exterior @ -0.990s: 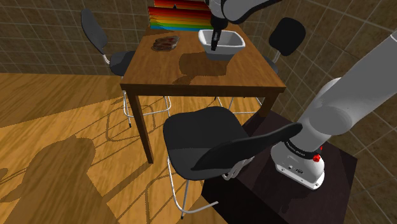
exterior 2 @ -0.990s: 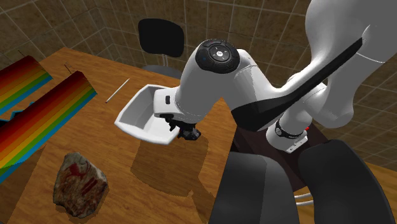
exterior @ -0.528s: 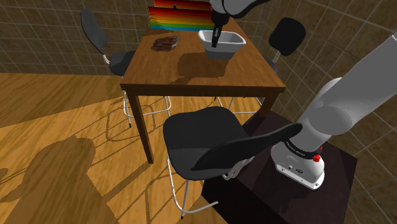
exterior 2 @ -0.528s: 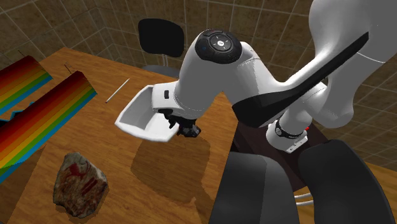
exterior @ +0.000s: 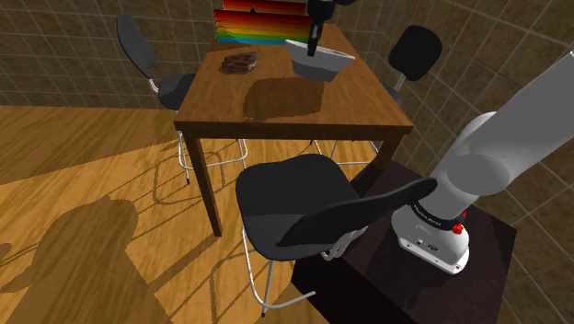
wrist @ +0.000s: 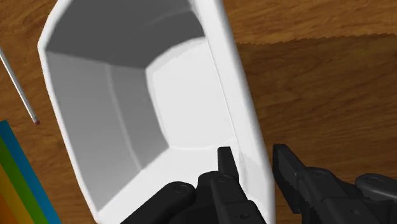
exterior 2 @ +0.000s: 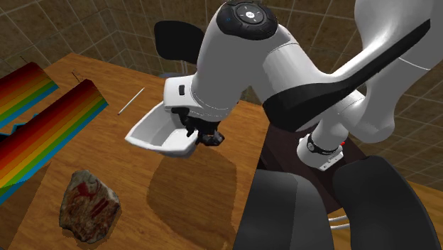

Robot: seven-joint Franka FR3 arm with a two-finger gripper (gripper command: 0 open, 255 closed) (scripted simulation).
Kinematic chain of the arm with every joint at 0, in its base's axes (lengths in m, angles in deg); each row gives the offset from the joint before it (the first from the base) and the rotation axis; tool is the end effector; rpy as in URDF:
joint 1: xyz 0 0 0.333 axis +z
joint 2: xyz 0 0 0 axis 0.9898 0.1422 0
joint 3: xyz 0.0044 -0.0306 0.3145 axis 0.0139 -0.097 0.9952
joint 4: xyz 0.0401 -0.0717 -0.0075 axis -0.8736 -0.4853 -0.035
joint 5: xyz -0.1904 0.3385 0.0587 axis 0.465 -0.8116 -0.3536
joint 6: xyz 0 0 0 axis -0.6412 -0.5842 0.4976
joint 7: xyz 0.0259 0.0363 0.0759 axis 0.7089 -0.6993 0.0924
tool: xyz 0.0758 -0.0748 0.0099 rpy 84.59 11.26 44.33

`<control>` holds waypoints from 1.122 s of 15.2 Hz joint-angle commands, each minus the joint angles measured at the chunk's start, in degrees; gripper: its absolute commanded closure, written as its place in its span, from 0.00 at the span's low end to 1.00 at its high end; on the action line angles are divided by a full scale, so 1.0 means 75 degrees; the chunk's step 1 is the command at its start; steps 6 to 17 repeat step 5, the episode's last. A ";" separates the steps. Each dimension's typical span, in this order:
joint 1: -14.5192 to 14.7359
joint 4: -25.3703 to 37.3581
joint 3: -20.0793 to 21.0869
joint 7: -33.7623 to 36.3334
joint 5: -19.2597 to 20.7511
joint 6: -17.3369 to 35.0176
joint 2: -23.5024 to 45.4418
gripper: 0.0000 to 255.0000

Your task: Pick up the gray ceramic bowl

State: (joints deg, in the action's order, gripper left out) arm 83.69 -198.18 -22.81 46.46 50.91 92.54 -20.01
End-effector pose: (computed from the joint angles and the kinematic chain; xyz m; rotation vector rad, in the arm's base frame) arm 0.5022 -0.0130 0.5288 2.7219 0.7874 0.2483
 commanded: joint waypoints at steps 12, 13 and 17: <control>0.0015 0.0359 0.0005 -0.0120 -0.0065 -0.0406 -0.0076 1.00; 0.0015 0.0359 0.0005 -0.0120 -0.0065 -0.0406 -0.0076 1.00; 0.0015 0.0359 0.0005 -0.0120 -0.0065 -0.0406 -0.0076 1.00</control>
